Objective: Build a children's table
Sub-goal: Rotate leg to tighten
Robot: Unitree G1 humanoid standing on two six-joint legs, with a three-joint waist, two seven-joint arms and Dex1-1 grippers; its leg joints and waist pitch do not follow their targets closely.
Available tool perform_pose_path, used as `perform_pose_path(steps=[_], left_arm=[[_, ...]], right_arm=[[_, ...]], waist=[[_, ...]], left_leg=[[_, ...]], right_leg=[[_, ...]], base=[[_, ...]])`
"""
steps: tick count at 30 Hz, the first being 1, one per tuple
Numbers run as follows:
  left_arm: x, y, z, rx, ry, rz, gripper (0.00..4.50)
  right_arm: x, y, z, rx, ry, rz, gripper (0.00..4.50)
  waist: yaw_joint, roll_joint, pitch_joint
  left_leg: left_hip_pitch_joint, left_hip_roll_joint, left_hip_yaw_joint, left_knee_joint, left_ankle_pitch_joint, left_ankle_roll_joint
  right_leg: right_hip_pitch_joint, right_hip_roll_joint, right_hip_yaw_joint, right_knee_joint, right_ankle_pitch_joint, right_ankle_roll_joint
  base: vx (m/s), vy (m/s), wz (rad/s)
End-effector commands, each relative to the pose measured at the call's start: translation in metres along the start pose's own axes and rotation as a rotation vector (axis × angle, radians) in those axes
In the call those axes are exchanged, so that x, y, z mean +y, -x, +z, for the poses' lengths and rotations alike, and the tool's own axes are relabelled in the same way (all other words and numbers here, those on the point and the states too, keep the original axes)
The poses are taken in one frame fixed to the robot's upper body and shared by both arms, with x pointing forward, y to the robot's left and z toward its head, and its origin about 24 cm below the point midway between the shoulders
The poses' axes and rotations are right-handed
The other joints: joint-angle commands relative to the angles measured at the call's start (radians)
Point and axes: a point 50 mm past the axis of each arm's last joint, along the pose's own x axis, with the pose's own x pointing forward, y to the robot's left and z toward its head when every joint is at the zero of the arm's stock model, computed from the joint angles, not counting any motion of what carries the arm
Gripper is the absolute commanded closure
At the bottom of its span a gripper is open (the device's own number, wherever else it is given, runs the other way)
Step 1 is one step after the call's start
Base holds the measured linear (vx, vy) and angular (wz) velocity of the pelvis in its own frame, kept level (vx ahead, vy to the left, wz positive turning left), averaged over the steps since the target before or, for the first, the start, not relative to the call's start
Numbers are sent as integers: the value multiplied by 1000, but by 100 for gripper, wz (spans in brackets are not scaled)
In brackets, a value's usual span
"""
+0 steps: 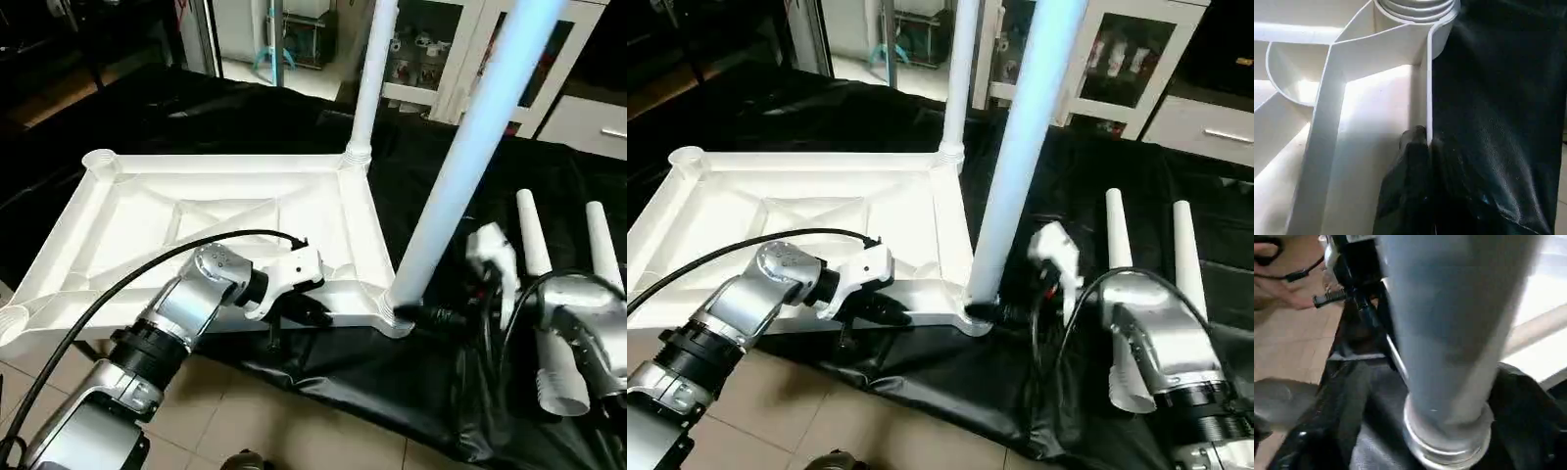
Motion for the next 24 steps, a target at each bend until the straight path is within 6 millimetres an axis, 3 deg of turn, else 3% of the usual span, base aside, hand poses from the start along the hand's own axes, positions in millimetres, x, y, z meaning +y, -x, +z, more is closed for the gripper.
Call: perform_pose_path(steps=[1, 5, 11, 17, 24], left_arm=[[-4, -2, 9, -22, -33, -41, 450], [-4, -1, 9, -20, -32, -38, 450], [-4, 0, 7, -13, -29, -36, 450], [-3, 0, 6, -6, -29, -36, 450], [-2, 0, 6, -2, -24, -27, 450]], right_arm=[[-1, -2, 4, 23, 27, 29, 89], [-4, -7, 3, 26, 37, 28, 134], [-3, -10, 2, 45, 45, 57, 190], [-2, -9, -3, 71, 42, 75, 242], [-3, -13, -10, 94, 30, 58, 256]], waist=[[-4, -7, -73], [-5, -7, -73], [-4, -5, -76], [-4, -4, -73], [-4, -3, -74]], left_leg=[[19, 67, -29, -70, -176, 62], [19, 67, -30, -70, -192, 48], [19, 66, -30, -68, -169, 58], [21, 67, -31, -70, -201, 46], [21, 67, -31, -69, -202, 45]], right_leg=[[51, -78, 57, -63, -181, -234], [50, -78, 57, -64, -199, -229], [51, -76, 56, -59, -157, -240], [50, -76, 57, -63, -199, -233], [51, -76, 57, -62, -195, -231]], base=[[0, 0, 0], [0, 0, 0], [0, 0, 0], [0, 0, 0], [0, 0, 0]])
